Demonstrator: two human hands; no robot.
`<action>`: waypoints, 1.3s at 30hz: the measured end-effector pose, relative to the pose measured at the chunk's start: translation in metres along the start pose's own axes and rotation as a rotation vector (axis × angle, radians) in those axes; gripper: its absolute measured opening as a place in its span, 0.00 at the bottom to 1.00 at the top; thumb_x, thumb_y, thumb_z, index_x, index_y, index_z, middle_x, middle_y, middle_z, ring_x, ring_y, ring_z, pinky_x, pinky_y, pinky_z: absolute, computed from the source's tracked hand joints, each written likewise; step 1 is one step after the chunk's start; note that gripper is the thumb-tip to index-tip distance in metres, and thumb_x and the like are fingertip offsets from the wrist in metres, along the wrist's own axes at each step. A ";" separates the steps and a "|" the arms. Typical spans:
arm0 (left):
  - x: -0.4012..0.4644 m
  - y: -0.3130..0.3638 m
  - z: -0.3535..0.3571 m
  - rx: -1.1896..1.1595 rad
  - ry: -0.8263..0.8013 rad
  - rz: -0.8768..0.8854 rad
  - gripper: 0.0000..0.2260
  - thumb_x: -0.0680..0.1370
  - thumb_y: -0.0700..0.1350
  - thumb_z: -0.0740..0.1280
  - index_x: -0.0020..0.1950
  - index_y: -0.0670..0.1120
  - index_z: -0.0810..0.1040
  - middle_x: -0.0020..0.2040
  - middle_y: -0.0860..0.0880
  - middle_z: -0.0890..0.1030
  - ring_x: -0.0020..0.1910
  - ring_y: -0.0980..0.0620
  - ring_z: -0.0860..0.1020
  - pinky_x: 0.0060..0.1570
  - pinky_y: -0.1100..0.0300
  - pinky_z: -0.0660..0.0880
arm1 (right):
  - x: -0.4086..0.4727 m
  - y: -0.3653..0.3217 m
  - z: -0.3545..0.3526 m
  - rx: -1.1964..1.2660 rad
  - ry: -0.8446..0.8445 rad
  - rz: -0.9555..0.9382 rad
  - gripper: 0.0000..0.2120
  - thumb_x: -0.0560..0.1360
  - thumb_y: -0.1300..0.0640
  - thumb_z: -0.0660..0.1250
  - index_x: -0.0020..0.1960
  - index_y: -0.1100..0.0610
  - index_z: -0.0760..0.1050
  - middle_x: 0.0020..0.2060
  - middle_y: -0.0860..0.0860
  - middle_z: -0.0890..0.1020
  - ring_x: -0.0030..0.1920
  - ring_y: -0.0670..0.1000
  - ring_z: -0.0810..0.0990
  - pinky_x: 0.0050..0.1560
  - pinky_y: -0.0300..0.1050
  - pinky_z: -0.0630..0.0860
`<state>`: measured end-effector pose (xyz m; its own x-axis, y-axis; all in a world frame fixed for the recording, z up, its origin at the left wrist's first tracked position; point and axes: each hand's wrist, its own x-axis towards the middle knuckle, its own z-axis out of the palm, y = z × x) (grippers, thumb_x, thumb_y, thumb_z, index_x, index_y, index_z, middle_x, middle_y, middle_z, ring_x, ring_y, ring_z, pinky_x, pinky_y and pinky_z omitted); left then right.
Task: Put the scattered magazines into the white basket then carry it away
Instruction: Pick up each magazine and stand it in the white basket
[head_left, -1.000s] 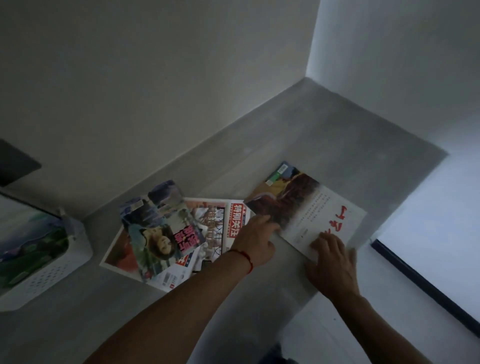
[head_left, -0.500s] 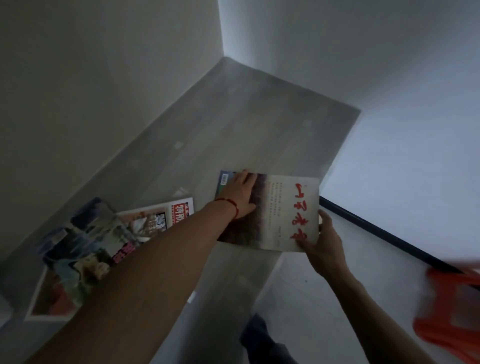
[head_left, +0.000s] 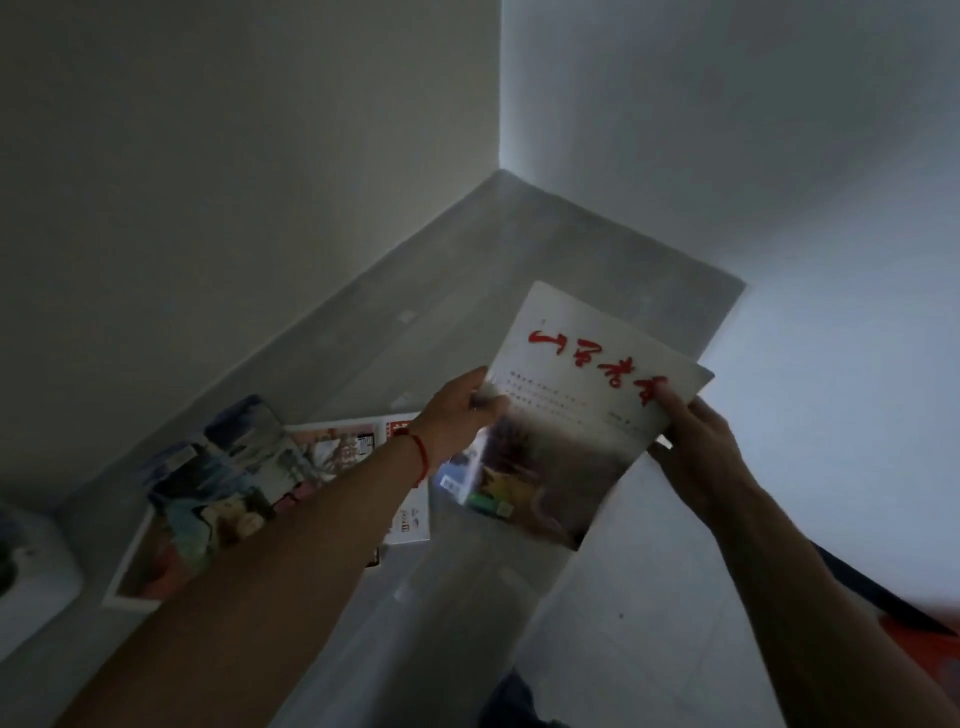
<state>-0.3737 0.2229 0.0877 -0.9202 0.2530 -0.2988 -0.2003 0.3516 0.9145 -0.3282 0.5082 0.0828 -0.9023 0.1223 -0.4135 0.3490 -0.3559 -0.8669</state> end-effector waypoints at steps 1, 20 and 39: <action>-0.015 -0.005 -0.008 -0.081 0.046 -0.014 0.11 0.80 0.42 0.66 0.62 0.51 0.76 0.53 0.54 0.83 0.49 0.56 0.82 0.39 0.68 0.80 | 0.002 0.007 0.012 -0.046 -0.034 0.057 0.15 0.77 0.52 0.69 0.62 0.55 0.78 0.57 0.53 0.85 0.60 0.56 0.83 0.60 0.57 0.79; -0.397 -0.124 -0.272 0.027 1.223 -0.163 0.03 0.78 0.38 0.68 0.46 0.43 0.80 0.45 0.45 0.85 0.42 0.54 0.81 0.41 0.61 0.78 | -0.139 0.103 0.446 -0.987 -0.736 -0.623 0.06 0.73 0.51 0.74 0.38 0.49 0.83 0.29 0.44 0.84 0.32 0.39 0.81 0.40 0.41 0.77; -0.459 -0.220 -0.374 -0.091 1.445 -0.458 0.13 0.78 0.46 0.67 0.35 0.43 0.81 0.39 0.44 0.85 0.37 0.50 0.81 0.40 0.60 0.74 | -0.168 0.209 0.621 -1.080 -0.753 -0.415 0.11 0.75 0.55 0.68 0.40 0.62 0.81 0.40 0.62 0.85 0.43 0.60 0.84 0.46 0.51 0.78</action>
<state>-0.0326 -0.3075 0.1261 -0.2938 -0.9519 -0.0871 -0.5218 0.0834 0.8490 -0.2606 -0.1626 0.1440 -0.7846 -0.6073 -0.1253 -0.2674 0.5137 -0.8152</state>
